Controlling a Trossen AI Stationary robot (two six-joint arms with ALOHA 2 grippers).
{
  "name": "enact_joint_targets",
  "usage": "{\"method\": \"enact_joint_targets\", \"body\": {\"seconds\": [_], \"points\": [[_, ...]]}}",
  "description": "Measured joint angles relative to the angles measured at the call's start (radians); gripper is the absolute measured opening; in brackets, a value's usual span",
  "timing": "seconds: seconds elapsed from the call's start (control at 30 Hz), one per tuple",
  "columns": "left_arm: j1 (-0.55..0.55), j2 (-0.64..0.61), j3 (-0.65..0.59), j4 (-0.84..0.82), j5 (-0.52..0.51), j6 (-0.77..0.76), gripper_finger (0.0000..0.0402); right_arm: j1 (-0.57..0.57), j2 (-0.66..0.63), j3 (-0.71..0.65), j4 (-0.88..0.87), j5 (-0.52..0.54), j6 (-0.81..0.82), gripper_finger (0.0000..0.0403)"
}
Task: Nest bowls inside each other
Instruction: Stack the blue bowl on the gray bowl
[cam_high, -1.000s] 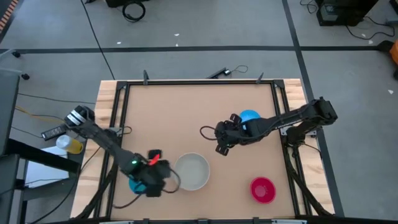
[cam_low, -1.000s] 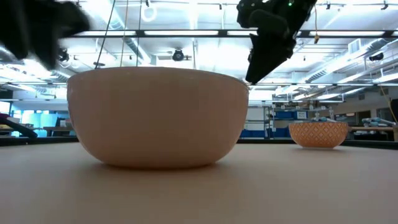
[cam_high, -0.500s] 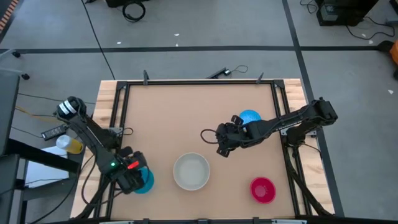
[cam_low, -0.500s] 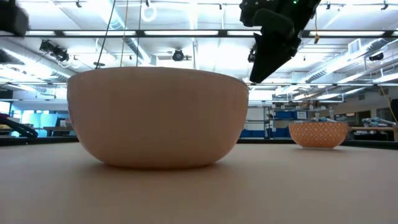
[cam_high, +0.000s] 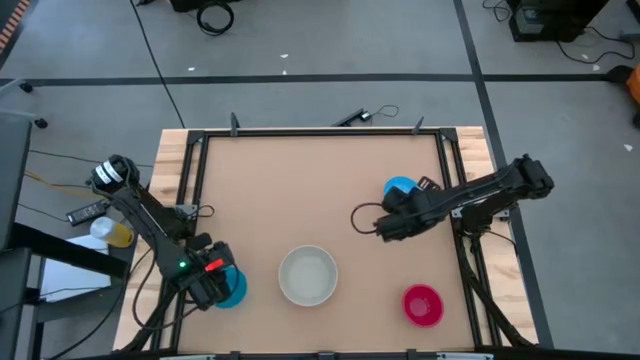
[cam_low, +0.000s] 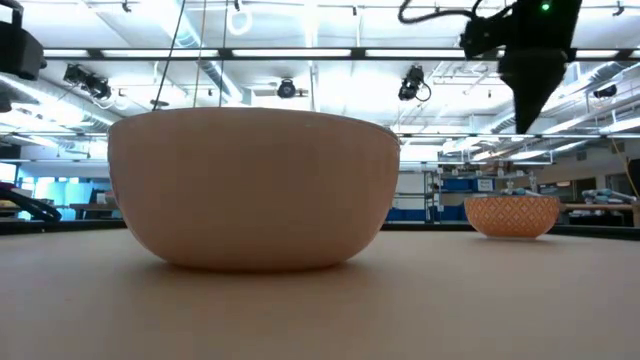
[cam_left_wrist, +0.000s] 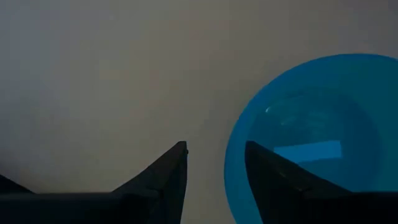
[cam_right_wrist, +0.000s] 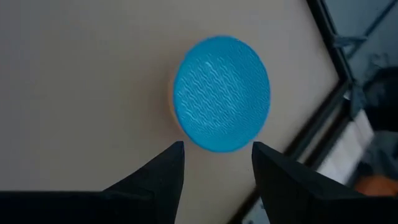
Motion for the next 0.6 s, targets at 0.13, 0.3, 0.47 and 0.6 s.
{"method": "enact_joint_targets", "body": {"seconds": [0.13, 0.3, 0.47, 0.6], "points": [[0.000, 0.000, 0.000, 0.001, 0.034, 0.028, 0.0164, 0.000, -0.003, 0.000, 0.057, 0.021, -0.012, 0.0195], [0.005, 0.001, -0.030, 0.029, 0.033, 0.028, 0.0138, 0.006, -0.003, 0.000, 0.091, 0.027, -0.013, 0.0195], [0.005, 0.002, -0.062, 0.049, 0.038, 0.028, 0.0042, 0.015, -0.003, 0.000, 0.050, 0.031, -0.014, 0.0195], [0.023, -0.001, -0.014, 0.030, -0.008, 0.030, 0.0012, 0.015, -0.003, 0.000, 0.001, 0.013, -0.013, 0.0195]]}}
